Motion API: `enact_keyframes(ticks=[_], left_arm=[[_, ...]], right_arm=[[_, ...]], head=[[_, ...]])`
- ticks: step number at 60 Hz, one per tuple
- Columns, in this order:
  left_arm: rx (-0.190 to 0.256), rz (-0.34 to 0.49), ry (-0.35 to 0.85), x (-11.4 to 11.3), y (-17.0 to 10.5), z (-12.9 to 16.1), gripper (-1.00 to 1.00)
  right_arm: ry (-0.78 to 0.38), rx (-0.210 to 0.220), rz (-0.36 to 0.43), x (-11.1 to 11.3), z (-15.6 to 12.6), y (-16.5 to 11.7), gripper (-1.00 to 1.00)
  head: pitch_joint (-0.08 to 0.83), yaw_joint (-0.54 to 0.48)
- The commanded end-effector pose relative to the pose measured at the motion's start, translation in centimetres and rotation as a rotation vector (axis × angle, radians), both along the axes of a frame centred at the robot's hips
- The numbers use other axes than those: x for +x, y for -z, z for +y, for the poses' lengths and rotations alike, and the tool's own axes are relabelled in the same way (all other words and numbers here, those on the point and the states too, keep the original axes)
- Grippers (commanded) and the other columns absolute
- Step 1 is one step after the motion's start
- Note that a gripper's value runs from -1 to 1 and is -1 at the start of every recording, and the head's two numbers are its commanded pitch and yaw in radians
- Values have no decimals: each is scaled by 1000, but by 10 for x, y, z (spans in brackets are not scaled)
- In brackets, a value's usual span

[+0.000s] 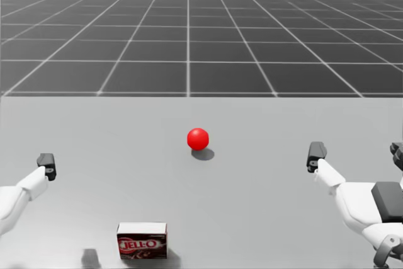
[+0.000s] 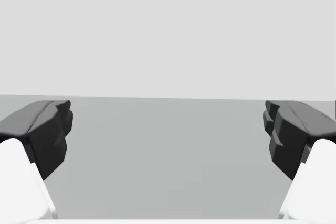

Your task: Watch the red light. When it turns green, pick up the object.

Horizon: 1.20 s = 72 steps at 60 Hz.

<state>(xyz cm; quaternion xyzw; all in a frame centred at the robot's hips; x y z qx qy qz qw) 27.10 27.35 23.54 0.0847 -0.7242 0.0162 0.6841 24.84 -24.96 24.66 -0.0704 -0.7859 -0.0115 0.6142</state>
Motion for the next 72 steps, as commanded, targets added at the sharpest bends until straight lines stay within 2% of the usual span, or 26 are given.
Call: enact_keyframes(ticks=[1,9,29,72], left_arm=[[3,0,2,0,0,0,-1000],[4,1,3,0,0,0,-1000],[6,3,6,2,1,1,-1000],[7,6,11,2,2,1,-1000]], right_arm=[[5,14,2,0,4,4,-1000],[1,3,2,0,4,5,-1000],[-3,-11,-4,0,4,5,-1000],[-5,-13,-8,0,4,5,-1000]], head=[[416,-46],[437,-43],[425,-42],[435,-42]])
